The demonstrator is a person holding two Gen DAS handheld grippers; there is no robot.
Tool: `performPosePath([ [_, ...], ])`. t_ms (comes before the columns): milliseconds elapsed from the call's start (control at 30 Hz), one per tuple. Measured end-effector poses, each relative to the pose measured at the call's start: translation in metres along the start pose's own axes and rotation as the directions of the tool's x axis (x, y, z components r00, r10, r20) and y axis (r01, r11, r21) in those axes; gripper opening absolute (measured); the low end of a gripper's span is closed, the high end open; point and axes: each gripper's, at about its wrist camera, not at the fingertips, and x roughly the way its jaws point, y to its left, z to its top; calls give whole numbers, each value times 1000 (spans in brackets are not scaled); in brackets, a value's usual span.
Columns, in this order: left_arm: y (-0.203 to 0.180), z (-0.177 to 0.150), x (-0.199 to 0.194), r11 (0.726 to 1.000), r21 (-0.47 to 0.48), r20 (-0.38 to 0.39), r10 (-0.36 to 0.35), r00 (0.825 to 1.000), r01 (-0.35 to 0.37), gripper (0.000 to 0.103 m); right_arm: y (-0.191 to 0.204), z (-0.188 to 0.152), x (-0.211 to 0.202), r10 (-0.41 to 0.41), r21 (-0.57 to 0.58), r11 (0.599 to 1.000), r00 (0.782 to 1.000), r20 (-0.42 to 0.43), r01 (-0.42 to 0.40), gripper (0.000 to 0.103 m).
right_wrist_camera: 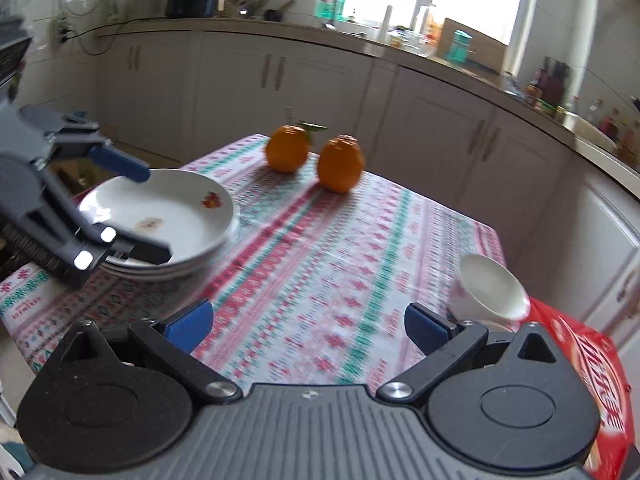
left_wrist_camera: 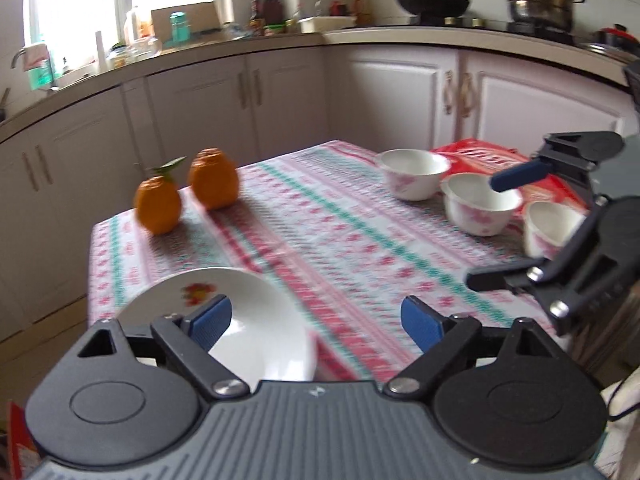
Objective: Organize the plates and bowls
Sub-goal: 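Open the left tool and withdraw it from the plate stack, then move the right tool to a pink-flowered white bowl and grasp its rim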
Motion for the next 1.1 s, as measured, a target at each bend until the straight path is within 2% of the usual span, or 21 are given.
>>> performPosePath([
  [133,-45,-6,12,995,-21,10,-92,996,93,92,-31,-24,-17,-41,43,998,999,-25,42,103],
  [267,-93,-6,25,988,65,21,-141,990,139,92,-61,-49,-32,-77,86,993,996,-44,81,103],
  [567,-167,1,63,950,151,0,-277,961,274,92,-127,-93,-49,-99,247,962,990,-97,121,103],
  [800,-196,8,82,925,199,-21,-328,945,325,91,-146,-110,-39,-33,323,943,991,-129,73,103],
  [1100,-206,13,95,916,206,-24,-347,938,344,89,-152,-112,-30,33,357,934,991,-132,17,97],
])
